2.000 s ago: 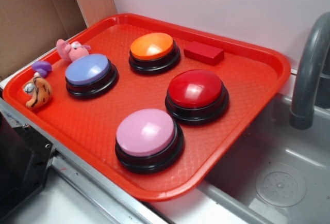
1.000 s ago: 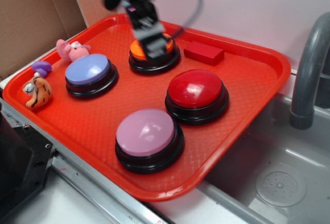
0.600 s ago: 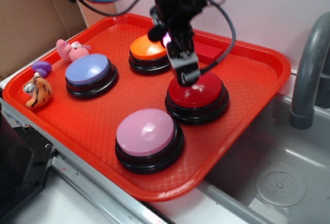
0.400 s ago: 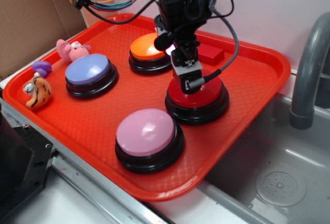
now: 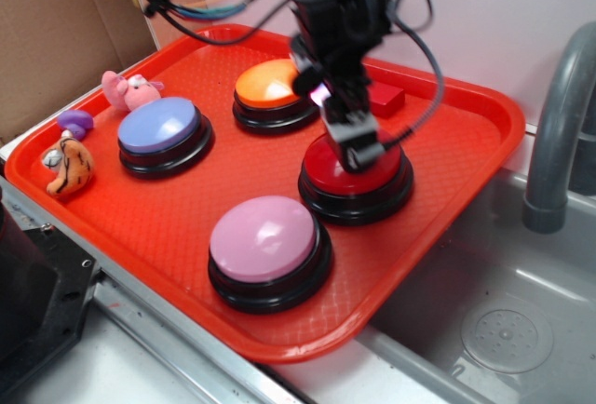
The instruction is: Push the red button.
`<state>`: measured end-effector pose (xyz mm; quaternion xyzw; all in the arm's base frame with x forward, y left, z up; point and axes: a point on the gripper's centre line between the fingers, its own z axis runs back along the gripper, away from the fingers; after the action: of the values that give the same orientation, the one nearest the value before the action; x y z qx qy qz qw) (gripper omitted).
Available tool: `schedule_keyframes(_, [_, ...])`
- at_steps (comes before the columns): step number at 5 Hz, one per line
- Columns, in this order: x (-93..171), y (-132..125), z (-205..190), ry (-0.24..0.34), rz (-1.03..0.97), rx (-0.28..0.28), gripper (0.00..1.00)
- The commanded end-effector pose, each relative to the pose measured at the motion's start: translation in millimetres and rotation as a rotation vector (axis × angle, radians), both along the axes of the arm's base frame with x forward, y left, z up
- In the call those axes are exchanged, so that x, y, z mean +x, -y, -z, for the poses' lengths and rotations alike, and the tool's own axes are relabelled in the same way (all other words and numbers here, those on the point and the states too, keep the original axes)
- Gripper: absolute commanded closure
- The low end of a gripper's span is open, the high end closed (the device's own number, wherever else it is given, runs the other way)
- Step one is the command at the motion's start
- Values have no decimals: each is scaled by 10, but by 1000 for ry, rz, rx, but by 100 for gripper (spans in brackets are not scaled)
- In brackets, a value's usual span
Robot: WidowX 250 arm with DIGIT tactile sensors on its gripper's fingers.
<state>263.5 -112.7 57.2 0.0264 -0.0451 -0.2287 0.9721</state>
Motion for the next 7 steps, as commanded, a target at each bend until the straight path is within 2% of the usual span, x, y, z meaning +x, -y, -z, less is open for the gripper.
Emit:
schedule_keyframes(1, [38, 79, 78, 2, 6, -56, 0])
schedule_keyframes(2, [-11, 19, -50, 31, 3, -65, 0])
schedule_keyframes(3, [-76, -93, -368, 70, 20, -68, 0])
schedule_keyframes(4, [-78, -154, -500, 34, 1, -37, 0])
schedule_keyframes(5, [-71, -125, -525, 25, 5, -43, 0])
schedule_keyframes(6, [-91, -113, -643, 54, -4, -52, 0])
schedule_keyframes(7, [-96, -131, -778, 56, -26, -32, 0])
